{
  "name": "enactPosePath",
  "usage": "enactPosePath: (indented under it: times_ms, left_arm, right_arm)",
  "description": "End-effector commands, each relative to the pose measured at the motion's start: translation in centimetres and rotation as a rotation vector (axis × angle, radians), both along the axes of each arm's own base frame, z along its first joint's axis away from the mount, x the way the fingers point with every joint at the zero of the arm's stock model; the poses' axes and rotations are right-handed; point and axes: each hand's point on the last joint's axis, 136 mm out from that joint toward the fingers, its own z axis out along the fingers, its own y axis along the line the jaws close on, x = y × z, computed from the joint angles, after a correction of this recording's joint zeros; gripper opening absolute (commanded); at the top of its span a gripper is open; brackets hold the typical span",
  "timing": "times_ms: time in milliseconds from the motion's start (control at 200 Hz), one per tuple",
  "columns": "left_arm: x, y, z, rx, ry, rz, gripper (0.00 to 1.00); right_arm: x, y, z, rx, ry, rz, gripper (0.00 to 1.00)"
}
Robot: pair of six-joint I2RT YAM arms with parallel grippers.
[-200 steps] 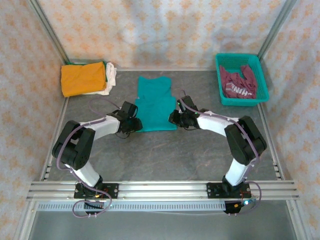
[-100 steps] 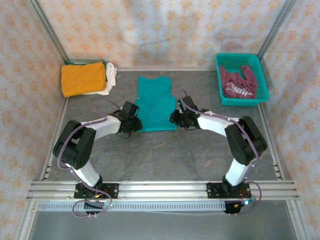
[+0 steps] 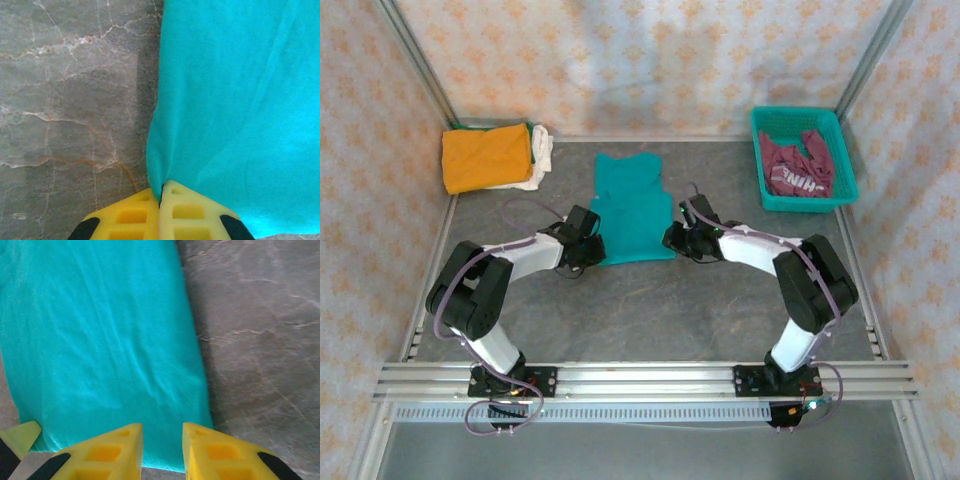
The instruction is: Fold and stack the t-shirts
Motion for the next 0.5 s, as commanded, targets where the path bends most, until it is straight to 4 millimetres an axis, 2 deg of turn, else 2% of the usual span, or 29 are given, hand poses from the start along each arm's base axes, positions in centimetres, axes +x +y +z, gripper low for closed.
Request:
enactPosePath:
  times_ms: [0,155,490]
  left_arm:
    - [-0.6,1.1,0.6,0.06,-0.002,0.009,0.0]
    - [-0.8,1.8,0.9,0.09,-0.006,0.011,0.0]
    - [-1.0,1.9,0.3,0.094,0.011,0.012,0.0]
  right_arm:
    - [0.3,-1.9,0.6,0.023,-0.001,-0.069,0.3]
    - [-0.6,-2.4,-0.3,0.022,0.041,-0.035,0.36]
    - [-1.9,-0.2,-1.4,0.077,0.085,0.045,0.4]
